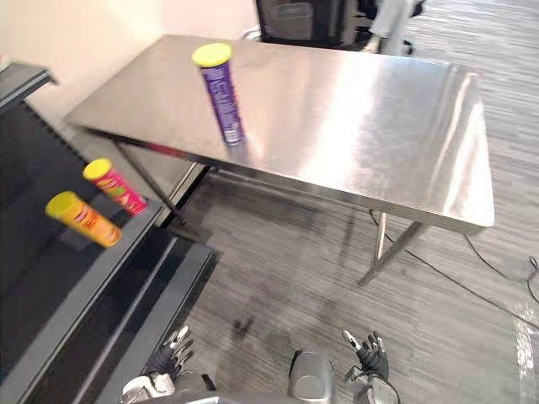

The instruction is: Put the gum and the chips on the shelf.

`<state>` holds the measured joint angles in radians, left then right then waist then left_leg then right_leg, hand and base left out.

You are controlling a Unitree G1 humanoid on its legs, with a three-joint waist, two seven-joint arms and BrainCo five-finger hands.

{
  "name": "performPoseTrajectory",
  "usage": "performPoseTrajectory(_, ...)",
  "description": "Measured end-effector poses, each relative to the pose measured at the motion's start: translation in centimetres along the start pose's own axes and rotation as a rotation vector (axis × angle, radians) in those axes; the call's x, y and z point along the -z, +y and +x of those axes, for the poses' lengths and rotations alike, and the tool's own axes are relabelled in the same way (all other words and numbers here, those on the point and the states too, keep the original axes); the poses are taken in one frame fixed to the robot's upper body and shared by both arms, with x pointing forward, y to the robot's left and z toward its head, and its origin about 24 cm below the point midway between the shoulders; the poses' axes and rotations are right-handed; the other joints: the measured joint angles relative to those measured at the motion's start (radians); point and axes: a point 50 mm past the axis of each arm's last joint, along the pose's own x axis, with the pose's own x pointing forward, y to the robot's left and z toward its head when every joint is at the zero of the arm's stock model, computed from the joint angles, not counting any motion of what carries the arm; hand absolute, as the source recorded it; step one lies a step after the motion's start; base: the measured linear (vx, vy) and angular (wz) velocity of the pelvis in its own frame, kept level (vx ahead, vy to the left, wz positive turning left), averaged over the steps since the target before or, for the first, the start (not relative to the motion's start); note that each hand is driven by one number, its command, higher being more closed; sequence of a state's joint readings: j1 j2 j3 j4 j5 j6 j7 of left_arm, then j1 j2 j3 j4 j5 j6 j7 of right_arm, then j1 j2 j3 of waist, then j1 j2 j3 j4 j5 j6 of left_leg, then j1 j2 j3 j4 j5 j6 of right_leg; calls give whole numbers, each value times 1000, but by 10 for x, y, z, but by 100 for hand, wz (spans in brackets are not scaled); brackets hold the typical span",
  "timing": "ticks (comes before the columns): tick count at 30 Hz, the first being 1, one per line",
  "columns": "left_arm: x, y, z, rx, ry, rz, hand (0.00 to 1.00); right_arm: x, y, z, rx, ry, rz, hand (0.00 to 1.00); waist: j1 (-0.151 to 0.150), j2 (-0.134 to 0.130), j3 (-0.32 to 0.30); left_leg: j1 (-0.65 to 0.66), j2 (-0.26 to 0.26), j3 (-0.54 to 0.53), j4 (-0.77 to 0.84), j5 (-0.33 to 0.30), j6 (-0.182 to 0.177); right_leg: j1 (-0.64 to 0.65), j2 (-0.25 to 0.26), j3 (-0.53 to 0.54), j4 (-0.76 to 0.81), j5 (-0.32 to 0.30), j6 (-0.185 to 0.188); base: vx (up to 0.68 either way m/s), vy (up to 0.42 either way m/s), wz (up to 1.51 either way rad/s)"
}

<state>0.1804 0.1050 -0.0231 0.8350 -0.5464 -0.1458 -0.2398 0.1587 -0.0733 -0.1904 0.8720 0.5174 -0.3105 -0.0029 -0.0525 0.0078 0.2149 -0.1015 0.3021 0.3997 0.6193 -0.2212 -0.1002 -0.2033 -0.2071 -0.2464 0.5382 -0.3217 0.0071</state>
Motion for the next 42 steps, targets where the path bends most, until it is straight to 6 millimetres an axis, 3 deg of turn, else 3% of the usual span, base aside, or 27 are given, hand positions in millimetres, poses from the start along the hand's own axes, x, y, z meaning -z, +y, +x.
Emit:
performPoseTrajectory(4, -4, -4, 1, -2, -55, -15, 0, 0, 7, 2, -25, 8, -11, 0, 37, -1, 1, -72, -40, -132, -126, 10, 0, 14, 14, 118, 1, -16, 23, 219, 152, -99)
performPoseTrajectory(7, -3, -4, 0, -22, -64, -20, 0, 2, 12, 1, -53, 15, -18, 0, 50, 4, -1, -83, -58, -201, -268, 65, 4, 37, 20, 210, 14, -44, 72, 218, 275, -96)
performPoseTrajectory(8, -4, -2, 1, -32, -67, -20, 0, 4, 12, 0, -53, 22, -15, 0, 65, -5, -3, -65, -71, -213, -255, 92, -58, 38, 21, 262, 29, -58, 105, 236, 323, -106)
performPoseTrajectory(10, -5, 7, 0, -65, -56, -5, 0, 13, 14, -5, -53, 43, 4, 0, 49, -30, -15, -56, -94, -184, -213, 41, -37, 76, -7, 287, -33, -27, 136, 256, 296, -52)
performPoseTrajectory(11, -6, 9, 0, -73, -52, 0, 0, 20, 13, -9, -41, 61, 16, 0, 55, -37, -17, -59, -100, -172, -176, 13, -32, 91, -16, 288, -71, 3, 148, 269, 370, -33)
performPoseTrajectory(16, 5, 20, -2, -113, 25, 5, 0, 29, 8, -11, 13, 91, 45, 0, 54, -46, -28, -10, -143, -161, -191, -1, -14, 159, -58, 270, -212, 148, 169, 169, 257, -30)
performPoseTrajectory(21, 17, 25, -6, -133, 79, 10, 0, 32, -8, -12, 117, 96, 41, 0, 54, -29, -55, 66, -147, -124, -299, 7, -2, 173, -62, 145, -302, 275, 172, 66, 95, -40)
performPoseTrajectory(27, 19, 26, -7, -130, 96, 29, 0, 37, -25, -15, 256, 130, 38, 0, 54, -22, -61, 84, -161, -109, -350, 21, 15, 209, -60, 47, -458, 366, 159, -42, 18, -32)
performPoseTrajectory(31, 15, 30, -8, -135, 95, 43, 0, 34, -28, -14, 325, 106, 60, 0, 59, -34, -67, 63, -168, -119, -358, 22, 16, 207, -61, -1, -517, 369, 157, -130, -32, -10)
performPoseTrajectory(36, 13, 32, -9, -146, 85, 38, 0, 0, -52, -8, 564, -53, 291, 0, 59, -54, -71, 55, -172, -143, -393, 46, -1, 188, -57, -11, -538, 367, 162, -192, -59, -5)
performPoseTrajectory(39, 13, 38, -14, -168, 74, 38, 0, -45, -79, -7, 699, -257, 454, 0, 60, -69, -84, 59, -186, -173, -419, 48, -9, 188, -55, -12, -554, 365, 160, -103, -16, -4)
performPoseTrajectory(42, 16, 45, -21, -208, 76, 33, 0, -106, -97, -13, 734, -535, 549, 0, 58, -86, -112, 54, -199, -197, -457, 52, -16, 180, -49, -18, -574, 359, 118, -23, -2, -14)
